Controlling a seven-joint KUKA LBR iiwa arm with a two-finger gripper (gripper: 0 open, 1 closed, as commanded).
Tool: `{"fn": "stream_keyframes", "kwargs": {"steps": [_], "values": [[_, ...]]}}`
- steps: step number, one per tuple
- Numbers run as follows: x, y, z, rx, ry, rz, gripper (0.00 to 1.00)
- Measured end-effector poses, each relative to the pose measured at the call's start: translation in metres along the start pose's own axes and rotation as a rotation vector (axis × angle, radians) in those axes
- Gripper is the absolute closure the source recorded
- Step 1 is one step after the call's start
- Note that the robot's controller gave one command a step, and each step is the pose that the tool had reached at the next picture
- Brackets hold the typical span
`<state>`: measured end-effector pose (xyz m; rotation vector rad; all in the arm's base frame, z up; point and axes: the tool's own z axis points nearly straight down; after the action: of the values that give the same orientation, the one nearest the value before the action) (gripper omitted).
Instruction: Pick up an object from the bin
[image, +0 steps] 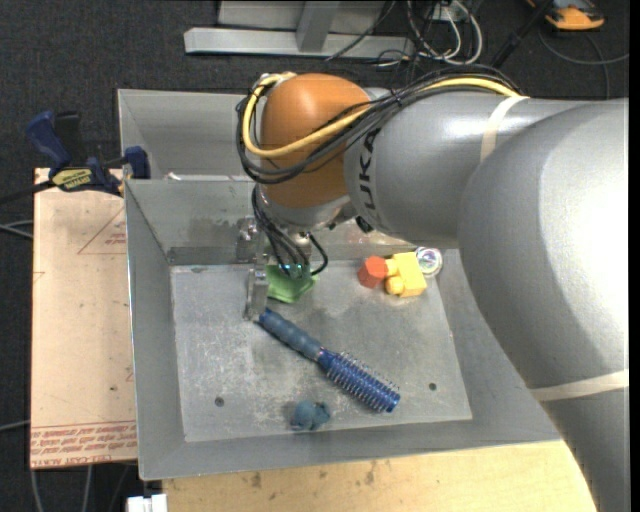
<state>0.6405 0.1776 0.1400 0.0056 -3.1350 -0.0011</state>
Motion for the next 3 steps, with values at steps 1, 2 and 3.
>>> {"fn": "stream_keyframes", "kwargs": {"steps": [1,2,3], "values": [[0.04,-0.061,0.075,0.003,0.002,-0.022,0.0],[0.102,-0.093,0.04,0.0,-0.006,0.109,0.0],[0.101,-0.1,0.041,-0.001,-0.006,0.168,0.0]]}}
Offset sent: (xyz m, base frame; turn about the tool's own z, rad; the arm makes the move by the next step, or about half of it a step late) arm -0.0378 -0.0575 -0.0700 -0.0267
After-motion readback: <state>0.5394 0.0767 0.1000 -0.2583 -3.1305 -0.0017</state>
